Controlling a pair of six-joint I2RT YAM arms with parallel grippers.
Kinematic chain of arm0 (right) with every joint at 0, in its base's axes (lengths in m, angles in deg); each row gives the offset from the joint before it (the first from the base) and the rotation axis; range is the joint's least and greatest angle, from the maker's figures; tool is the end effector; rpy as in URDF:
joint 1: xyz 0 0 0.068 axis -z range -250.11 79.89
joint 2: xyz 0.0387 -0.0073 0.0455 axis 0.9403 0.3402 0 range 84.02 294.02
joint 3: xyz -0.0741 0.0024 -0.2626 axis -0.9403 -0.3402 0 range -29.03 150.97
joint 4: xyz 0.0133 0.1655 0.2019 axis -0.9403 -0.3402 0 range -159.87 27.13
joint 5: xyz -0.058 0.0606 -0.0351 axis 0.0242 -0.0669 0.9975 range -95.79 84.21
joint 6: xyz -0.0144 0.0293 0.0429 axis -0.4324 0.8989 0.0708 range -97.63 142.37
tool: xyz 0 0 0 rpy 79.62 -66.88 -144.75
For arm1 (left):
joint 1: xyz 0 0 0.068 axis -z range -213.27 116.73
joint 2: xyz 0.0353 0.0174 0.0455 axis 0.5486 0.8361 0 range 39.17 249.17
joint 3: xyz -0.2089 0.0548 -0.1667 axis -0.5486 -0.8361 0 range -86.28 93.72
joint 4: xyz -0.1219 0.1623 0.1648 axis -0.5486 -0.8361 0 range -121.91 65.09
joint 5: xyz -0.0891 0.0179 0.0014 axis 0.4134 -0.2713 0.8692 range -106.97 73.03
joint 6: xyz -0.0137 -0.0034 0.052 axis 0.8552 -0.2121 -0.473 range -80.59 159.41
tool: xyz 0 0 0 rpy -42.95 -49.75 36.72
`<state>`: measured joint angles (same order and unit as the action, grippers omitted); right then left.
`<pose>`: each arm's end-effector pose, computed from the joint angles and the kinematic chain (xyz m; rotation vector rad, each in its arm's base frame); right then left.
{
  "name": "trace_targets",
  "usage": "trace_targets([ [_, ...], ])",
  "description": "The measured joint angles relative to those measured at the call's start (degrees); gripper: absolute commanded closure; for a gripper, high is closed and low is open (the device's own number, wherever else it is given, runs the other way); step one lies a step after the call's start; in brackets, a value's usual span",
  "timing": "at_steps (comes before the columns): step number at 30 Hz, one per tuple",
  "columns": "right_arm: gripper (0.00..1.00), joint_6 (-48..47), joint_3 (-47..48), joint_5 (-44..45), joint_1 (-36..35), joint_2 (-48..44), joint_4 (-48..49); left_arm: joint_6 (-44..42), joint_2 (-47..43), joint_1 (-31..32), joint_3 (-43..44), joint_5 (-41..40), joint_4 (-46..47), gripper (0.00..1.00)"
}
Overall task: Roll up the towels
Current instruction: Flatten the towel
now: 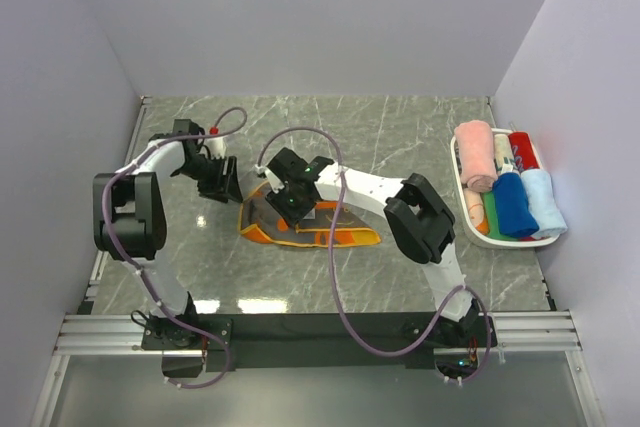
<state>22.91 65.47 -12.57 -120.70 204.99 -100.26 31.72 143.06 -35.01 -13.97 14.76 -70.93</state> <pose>0.2825 0.3504 0.1862 -1.1974 2.4754 0.4225 0.3464 -0.0081 0.1907 0.2302 2.7768 -0.7638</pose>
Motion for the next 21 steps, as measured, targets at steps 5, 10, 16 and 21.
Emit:
trace_targets([
  [5, 0.54, 0.5, -2.4, 1.7, 0.0, 0.3, 0.3, 3.1, 2.8, 2.5, -1.4, -1.1, 1.5, 0.44],
  [10, 0.66, 1.0, -4.2, 3.1, 0.0, 0.1, 1.1, 6.5, 4.7, 5.5, -2.8, -2.4, 2.5, 0.56],
  [16, 1.00, 1.0, -6.3, 5.1, 0.0, -0.9, 3.4, 10.7, 5.9, 6.5, -2.8, -3.6, 3.7, 0.85],
  [21, 1.00, 1.3, -11.4, 5.9, 1.1, -4.3, 6.1, 11.5, 7.7, 6.2, 0.0, -5.4, 1.4, 1.00],
])
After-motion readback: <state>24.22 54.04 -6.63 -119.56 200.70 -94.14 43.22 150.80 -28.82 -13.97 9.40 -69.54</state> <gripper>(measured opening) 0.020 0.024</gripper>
